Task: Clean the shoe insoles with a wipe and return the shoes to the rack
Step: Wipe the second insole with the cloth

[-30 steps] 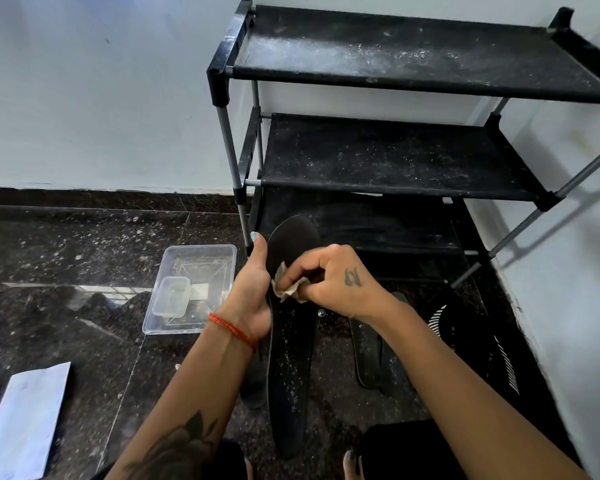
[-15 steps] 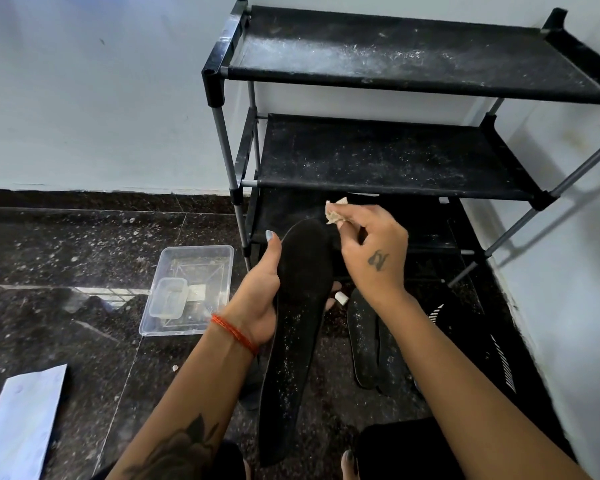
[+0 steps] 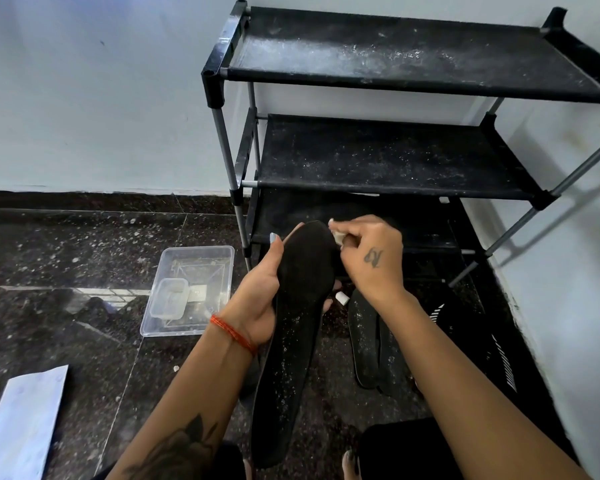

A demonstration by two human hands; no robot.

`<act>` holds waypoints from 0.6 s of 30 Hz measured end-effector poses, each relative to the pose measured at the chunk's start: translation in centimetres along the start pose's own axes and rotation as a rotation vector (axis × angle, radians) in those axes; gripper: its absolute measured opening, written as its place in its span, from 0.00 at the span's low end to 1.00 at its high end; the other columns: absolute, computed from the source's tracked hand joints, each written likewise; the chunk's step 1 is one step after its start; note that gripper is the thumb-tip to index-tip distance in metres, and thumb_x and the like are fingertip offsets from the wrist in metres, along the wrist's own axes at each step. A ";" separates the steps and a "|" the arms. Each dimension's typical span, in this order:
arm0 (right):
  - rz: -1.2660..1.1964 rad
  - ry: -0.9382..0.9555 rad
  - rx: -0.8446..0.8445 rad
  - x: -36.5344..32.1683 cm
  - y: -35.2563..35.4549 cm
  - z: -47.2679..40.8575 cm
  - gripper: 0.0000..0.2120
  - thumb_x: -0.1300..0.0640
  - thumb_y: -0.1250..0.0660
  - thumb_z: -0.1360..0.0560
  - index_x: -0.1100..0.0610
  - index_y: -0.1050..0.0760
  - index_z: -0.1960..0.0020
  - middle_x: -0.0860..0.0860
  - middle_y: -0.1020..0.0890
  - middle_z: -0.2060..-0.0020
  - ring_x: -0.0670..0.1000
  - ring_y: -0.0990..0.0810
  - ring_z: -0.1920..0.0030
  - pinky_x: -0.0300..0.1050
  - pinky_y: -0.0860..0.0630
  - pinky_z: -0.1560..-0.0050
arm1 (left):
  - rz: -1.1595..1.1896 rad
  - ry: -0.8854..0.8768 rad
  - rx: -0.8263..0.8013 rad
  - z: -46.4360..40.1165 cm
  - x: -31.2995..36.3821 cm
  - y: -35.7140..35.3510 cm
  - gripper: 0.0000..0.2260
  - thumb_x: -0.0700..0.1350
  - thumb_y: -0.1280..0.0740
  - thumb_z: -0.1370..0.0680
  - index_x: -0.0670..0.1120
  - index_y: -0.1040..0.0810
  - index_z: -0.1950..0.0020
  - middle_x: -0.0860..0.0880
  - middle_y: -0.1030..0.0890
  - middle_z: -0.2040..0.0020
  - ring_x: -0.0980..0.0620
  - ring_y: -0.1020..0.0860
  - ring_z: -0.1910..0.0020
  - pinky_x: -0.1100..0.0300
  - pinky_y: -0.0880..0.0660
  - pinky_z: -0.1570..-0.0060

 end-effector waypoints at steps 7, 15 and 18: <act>-0.042 0.313 -0.007 -4.1 -1.3 1.7 0.13 0.69 0.35 0.27 0.59 0.19 0.46 0.52 0.20 0.53 0.46 0.23 0.52 0.33 0.26 0.47 | -0.020 -0.016 -0.042 0.2 0.1 -0.4 0.28 0.64 0.50 0.21 0.48 0.25 0.33 0.39 0.19 0.44 0.43 0.18 0.53 0.47 0.21 0.53; 0.041 0.058 -0.134 -0.9 -1.8 0.6 0.17 0.72 0.38 0.28 0.59 0.19 0.46 0.52 0.20 0.52 0.45 0.23 0.54 0.20 0.33 0.54 | 0.001 0.006 0.000 0.1 -0.1 -0.1 0.27 0.64 0.49 0.21 0.48 0.24 0.35 0.41 0.18 0.44 0.43 0.17 0.55 0.47 0.20 0.59; 0.018 -0.035 0.000 0.3 -0.2 0.1 0.15 0.71 0.36 0.29 0.59 0.18 0.48 0.53 0.18 0.53 0.48 0.20 0.52 0.18 0.34 0.55 | 0.021 0.019 0.027 0.0 0.0 0.3 0.29 0.64 0.49 0.21 0.43 0.22 0.41 0.39 0.18 0.45 0.41 0.18 0.53 0.46 0.21 0.54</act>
Point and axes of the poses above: each hand's wrist, its own z-axis away from the middle knuckle, its own y-axis out of the back of the hand, x = y × z, the point moved 8 cm from there along -z, towards the middle knuckle
